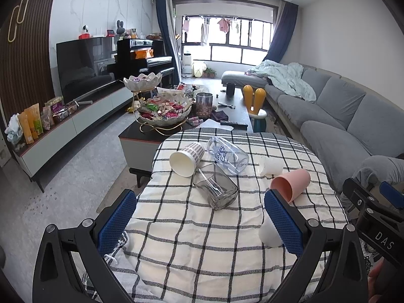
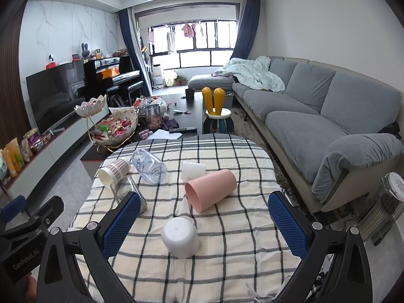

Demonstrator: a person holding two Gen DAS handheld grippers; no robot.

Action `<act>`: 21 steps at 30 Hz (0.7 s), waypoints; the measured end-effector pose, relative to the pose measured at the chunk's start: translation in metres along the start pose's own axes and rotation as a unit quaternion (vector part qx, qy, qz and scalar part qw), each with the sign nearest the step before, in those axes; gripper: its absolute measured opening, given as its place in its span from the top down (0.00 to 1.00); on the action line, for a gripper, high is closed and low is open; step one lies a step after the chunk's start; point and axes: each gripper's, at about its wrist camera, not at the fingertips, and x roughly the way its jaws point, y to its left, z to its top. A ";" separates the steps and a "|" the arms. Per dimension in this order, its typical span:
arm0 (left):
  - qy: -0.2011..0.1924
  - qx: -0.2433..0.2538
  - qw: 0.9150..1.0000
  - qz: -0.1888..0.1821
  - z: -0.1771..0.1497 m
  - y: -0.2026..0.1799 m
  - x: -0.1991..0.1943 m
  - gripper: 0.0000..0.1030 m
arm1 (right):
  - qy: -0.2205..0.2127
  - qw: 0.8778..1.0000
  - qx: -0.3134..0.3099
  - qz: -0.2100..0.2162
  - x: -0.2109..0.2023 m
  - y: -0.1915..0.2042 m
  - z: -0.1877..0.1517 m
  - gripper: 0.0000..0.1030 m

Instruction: Flip cup upside down

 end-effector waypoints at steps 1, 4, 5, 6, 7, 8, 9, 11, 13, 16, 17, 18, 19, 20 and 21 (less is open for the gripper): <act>0.001 0.000 1.000 0.000 0.000 0.001 0.000 0.00 | 0.000 1.000 -0.001 0.000 0.000 0.001 0.000 0.02; 0.002 -0.001 1.000 -0.001 0.000 0.000 0.000 0.00 | -0.001 1.000 -0.002 0.000 0.000 0.001 0.000 0.02; 0.002 0.000 1.000 -0.001 0.000 0.000 0.000 0.00 | -0.001 1.000 -0.002 0.000 0.001 0.001 0.001 0.02; 0.001 0.000 1.000 -0.001 0.000 0.001 0.000 0.00 | -0.002 1.000 -0.002 0.000 0.001 0.001 0.001 0.02; 0.001 0.000 1.000 -0.001 0.000 0.001 0.000 0.00 | -0.001 1.000 -0.002 0.000 0.001 0.001 0.001 0.02; 0.002 0.001 1.000 -0.002 0.000 0.000 0.000 0.00 | 0.000 1.000 -0.001 0.000 0.002 0.001 0.001 0.02; 0.002 0.001 1.000 -0.001 0.000 0.001 0.000 0.00 | -0.001 1.000 -0.002 0.000 0.001 0.001 0.000 0.02; 0.002 0.002 1.000 -0.002 0.000 0.000 0.000 0.00 | -0.001 1.000 -0.002 0.001 0.001 0.001 0.000 0.02; 0.004 0.001 1.000 -0.002 0.000 0.000 0.000 0.00 | -0.001 1.000 -0.002 0.001 0.001 0.001 0.000 0.02; 0.006 0.000 1.000 -0.004 0.000 0.002 0.000 0.00 | -0.001 1.000 -0.001 0.000 0.001 0.001 0.000 0.02; 0.006 0.000 1.000 -0.003 0.000 0.001 0.000 0.00 | -0.001 1.000 -0.001 0.000 0.001 0.001 0.000 0.02; 0.005 0.001 1.000 -0.003 0.000 0.002 0.000 0.00 | -0.001 1.000 -0.002 0.000 0.001 0.001 0.000 0.02; 0.004 0.001 1.000 -0.001 0.000 0.002 0.000 0.00 | -0.001 1.000 -0.002 0.000 0.001 0.002 0.001 0.02; 0.004 0.002 1.000 -0.001 -0.001 0.002 -0.001 0.00 | -0.001 1.000 -0.002 0.000 0.001 0.001 0.000 0.02; 0.003 0.003 1.000 -0.002 -0.001 0.002 -0.001 0.00 | -0.001 1.000 -0.002 0.001 0.001 0.001 0.000 0.02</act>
